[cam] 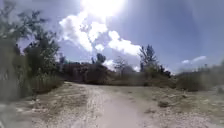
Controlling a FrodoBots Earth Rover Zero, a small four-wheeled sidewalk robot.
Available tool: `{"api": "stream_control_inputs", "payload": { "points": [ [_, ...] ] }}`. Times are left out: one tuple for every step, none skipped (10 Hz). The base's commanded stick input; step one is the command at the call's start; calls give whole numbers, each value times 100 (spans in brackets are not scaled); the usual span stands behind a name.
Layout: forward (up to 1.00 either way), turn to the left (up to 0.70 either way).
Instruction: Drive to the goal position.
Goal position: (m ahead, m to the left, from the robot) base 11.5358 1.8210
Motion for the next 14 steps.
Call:
{"api": "stream_control_inputs", "payload": {
  "points": [
    [70,0],
    [70,0],
    [70,0],
    [70,0],
    [70,0],
    [70,0],
    [70,0],
    [70,0],
    [70,0],
    [70,0],
    [70,0],
    [70,0],
    [70,0],
    [70,0]
  ]
}}
